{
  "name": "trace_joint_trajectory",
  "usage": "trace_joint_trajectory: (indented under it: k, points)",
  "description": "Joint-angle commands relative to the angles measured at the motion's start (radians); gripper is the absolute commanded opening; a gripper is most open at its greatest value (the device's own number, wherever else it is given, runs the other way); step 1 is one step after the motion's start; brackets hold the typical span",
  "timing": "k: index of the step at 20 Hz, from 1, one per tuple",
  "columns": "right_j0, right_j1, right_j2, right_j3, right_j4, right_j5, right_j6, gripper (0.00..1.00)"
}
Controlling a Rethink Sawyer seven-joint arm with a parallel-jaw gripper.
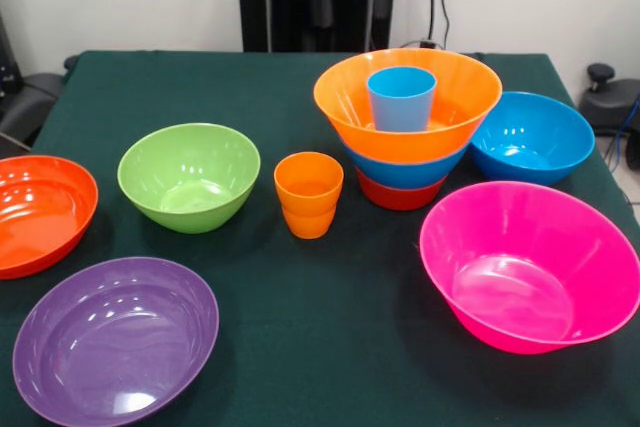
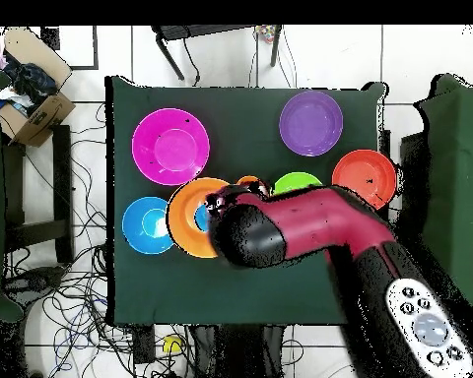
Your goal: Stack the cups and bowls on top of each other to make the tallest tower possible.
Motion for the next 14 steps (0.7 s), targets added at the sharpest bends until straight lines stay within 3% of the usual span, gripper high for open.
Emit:
trace_joint_trajectory:
  k: [1,8,14]
  points:
    - [-0.236,0.172,0.288,0.072,0.006,0.154,-0.521,1.0]
    - [-0.26,0.3,0.277,-0.031,-0.125,0.266,-0.732,1.0]
    - [-0.167,0.383,0.201,-0.098,-0.235,0.197,-0.702,1.0]
